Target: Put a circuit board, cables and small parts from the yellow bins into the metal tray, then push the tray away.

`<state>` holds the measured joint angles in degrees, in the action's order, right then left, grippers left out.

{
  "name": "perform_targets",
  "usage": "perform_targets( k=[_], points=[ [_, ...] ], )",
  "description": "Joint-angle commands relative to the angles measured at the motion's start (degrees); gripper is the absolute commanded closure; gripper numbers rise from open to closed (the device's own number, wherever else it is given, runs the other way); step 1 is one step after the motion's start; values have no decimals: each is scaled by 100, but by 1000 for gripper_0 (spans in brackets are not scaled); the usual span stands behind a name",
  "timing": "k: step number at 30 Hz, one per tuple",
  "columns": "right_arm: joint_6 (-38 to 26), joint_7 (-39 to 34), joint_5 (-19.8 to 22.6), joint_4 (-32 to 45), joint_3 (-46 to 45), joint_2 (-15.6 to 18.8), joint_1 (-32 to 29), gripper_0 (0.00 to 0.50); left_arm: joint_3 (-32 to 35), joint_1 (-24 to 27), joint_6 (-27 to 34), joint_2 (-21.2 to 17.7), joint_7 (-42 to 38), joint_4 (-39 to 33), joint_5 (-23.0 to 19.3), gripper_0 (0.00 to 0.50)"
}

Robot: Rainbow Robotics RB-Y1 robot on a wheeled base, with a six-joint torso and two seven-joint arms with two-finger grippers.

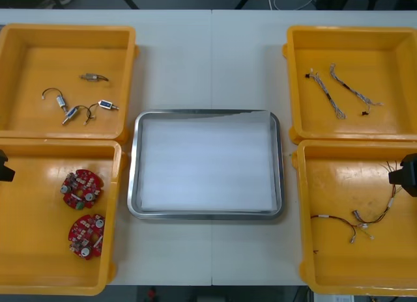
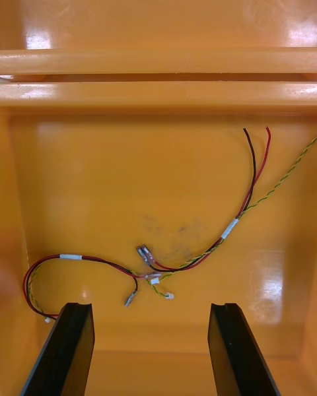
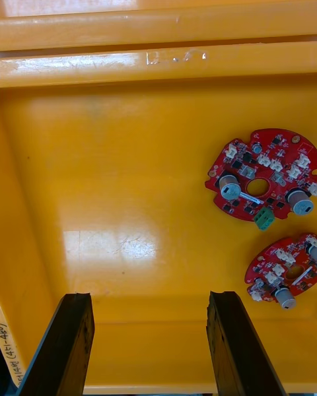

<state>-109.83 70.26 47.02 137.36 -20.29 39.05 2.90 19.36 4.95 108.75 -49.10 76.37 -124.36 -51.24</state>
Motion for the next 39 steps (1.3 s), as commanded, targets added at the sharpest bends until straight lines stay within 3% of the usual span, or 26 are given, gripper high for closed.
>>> perform_targets(
  k=[1, 39],
  points=[
    [-17, -179, 35, 27, 69, 191, 114, 0, 182, -91, 23, 59, 369, -133, 53, 0],
    [-17, -179, 35, 27, 69, 191, 114, 0, 182, -91, 23, 59, 369, -133, 53, 0]
  ],
)
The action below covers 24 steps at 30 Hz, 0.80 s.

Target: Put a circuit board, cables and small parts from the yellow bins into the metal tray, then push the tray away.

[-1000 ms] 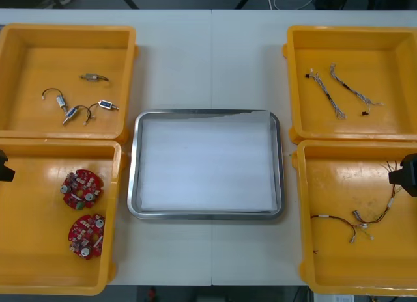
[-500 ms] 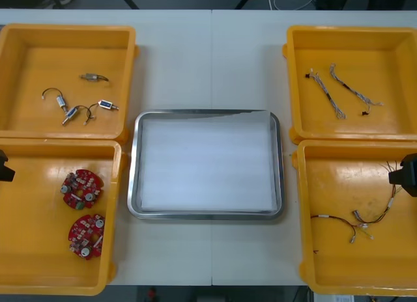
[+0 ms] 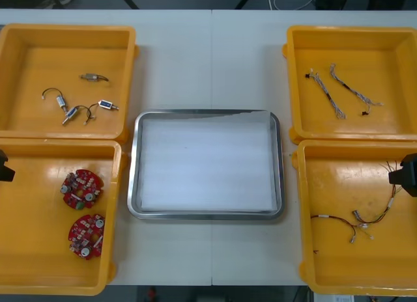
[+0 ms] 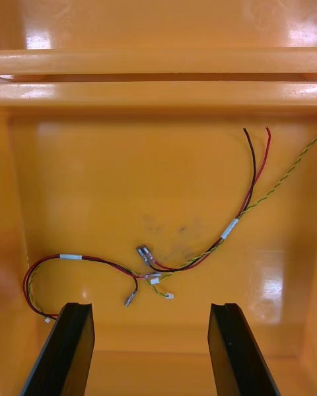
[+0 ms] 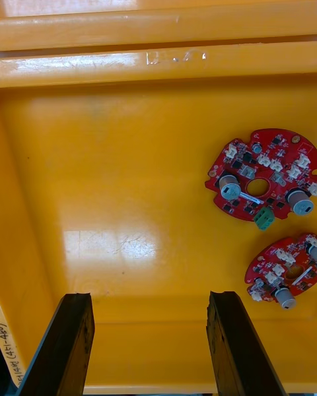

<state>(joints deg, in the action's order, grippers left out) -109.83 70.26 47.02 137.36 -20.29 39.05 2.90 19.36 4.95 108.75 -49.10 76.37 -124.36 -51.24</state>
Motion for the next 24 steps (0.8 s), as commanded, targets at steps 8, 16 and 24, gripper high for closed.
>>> perform_targets(
  k=[8, 16, 24],
  points=[
    [-17, -179, 35, 27, 69, 191, 114, 0, 182, -91, 23, 59, 369, -133, 53, 0],
    [-17, -153, 9, 89, -89, 191, 263, 0, 121, -170, -73, 322, 361, -133, 26, 0],
    [-17, -232, -193, 133, -142, 147, -36, 0, -29, -267, -539, 445, 317, -133, 70, 0]
  ],
)
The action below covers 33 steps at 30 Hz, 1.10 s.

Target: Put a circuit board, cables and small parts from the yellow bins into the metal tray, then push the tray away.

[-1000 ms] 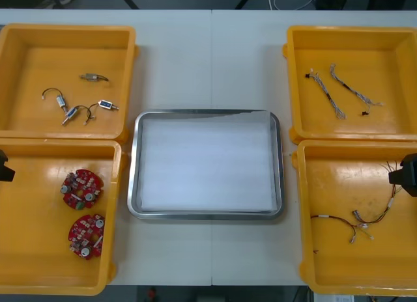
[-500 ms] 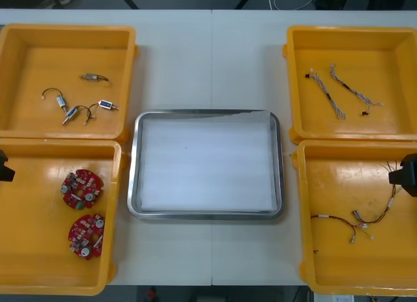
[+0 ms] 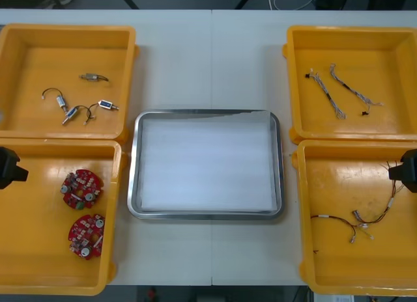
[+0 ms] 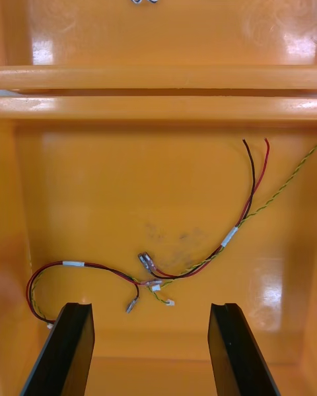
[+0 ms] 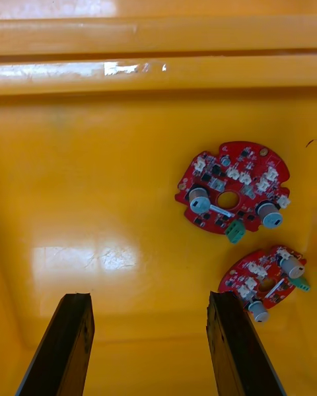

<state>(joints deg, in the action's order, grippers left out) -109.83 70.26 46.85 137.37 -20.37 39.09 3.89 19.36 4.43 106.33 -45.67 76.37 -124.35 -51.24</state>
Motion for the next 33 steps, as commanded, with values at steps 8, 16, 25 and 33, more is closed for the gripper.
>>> perform_targets(
  k=[8, 16, 25, 33],
  points=[
    [-17, -434, -457, 123, -178, 46, -679, 0, -362, -496, -1080, 111, 264, -71, 246, 0],
    [-17, -1392, -440, -105, -195, -121, -837, 0, -793, -505, -1695, 111, 202, 394, 326, 0],
    [199, -1911, -422, -580, -195, -306, -855, 0, -1206, -505, -2310, 102, 158, 869, 449, 0],
    [1069, -1920, -501, -896, -178, -332, -1110, 0, -1540, -505, -2556, 102, 79, 1045, 572, 0]
  ],
)
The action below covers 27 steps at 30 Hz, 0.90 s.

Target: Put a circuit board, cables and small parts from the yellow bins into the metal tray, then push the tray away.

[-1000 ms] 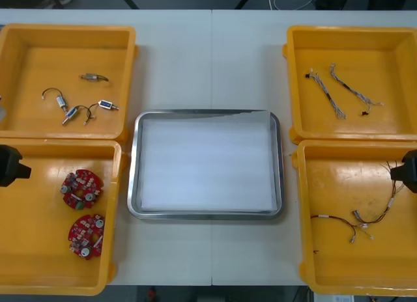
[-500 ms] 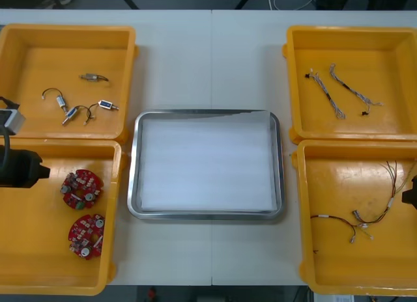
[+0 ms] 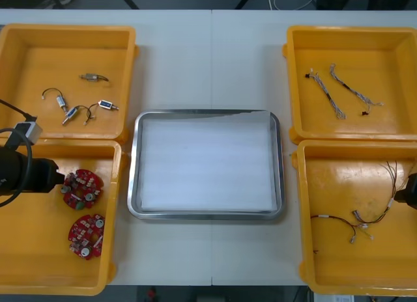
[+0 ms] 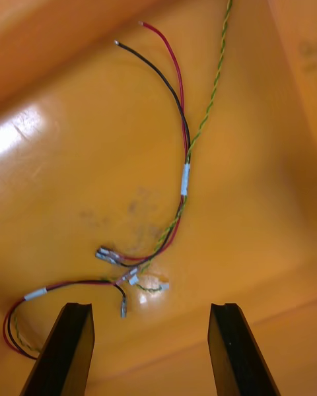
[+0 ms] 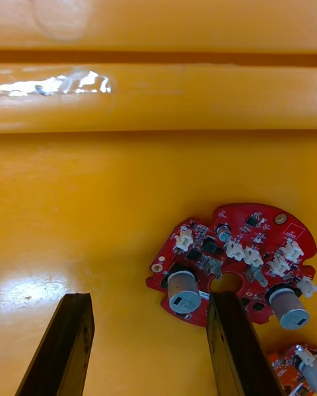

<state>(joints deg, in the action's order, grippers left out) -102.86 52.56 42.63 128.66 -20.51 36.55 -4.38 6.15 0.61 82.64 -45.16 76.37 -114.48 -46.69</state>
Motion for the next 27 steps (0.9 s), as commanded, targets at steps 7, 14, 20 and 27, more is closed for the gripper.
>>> perform_targets(
  k=[7, 14, 20, 27],
  points=[
    [1075, -158, -290, -289, 109, -78, -441, 0, -484, -123, -450, 60, 9, 225, 204, 0],
    [1690, -114, -501, -860, 416, -78, -441, 0, -598, -185, -529, 51, -61, 234, 257, 0],
    [1883, -132, -685, -1071, 645, -78, -432, 0, -633, -264, -652, 51, -87, 234, 318, 0],
    [2332, -185, -800, -1502, 1023, -78, -414, 0, -659, -316, -784, 51, -96, 234, 362, 403]
  ],
)
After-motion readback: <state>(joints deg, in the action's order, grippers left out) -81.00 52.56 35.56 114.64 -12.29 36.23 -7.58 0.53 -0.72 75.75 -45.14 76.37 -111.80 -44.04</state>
